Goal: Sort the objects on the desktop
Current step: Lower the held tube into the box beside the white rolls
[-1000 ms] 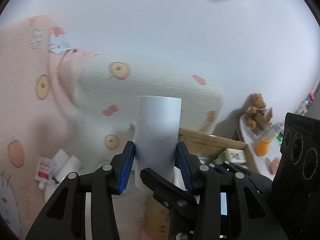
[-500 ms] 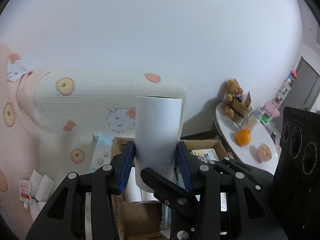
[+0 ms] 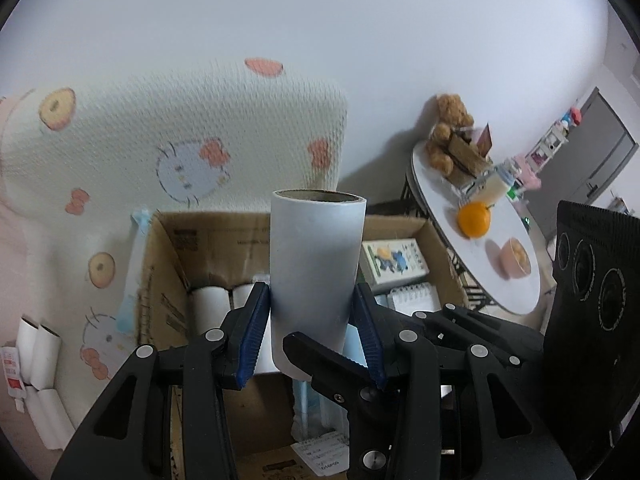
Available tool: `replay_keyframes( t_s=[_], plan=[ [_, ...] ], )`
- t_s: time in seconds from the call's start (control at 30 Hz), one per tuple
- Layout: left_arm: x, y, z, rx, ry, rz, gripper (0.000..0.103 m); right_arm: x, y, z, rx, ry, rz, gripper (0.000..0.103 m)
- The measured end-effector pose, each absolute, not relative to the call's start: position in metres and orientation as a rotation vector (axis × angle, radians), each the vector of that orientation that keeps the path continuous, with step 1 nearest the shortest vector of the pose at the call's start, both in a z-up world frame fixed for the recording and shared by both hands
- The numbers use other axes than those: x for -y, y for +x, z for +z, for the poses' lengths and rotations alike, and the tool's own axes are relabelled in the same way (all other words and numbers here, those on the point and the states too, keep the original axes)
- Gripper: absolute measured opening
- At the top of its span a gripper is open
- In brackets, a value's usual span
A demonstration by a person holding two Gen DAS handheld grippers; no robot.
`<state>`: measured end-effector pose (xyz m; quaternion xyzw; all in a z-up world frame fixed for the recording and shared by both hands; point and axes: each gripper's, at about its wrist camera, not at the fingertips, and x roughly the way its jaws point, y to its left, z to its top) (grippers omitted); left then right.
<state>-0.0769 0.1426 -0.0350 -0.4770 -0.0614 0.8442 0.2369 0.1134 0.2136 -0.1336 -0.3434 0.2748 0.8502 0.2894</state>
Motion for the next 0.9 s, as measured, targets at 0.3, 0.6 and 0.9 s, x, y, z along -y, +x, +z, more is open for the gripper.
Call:
replay_keyframes(
  t_s=[0.3, 0.6, 0.9],
  plan=[
    [-0.151, -0.099, -0.087, 0.205, -1.499, 2.156, 0.047, -0.231, 0.114, -0.177, -0.853, -1.060, 2.160, 0.037],
    [-0.153, -0.112, -0.120, 0.230, -1.617, 2.051, 0.047, -0.245, 0.114, -0.211, -0.986, -1.183, 2.042, 0.037],
    [-0.151, -0.128, -0.138, 0.280, -1.731, 1.952, 0.047, -0.255, 0.112, -0.223, -1.051, -1.266, 1.968, 0.037]
  ],
)
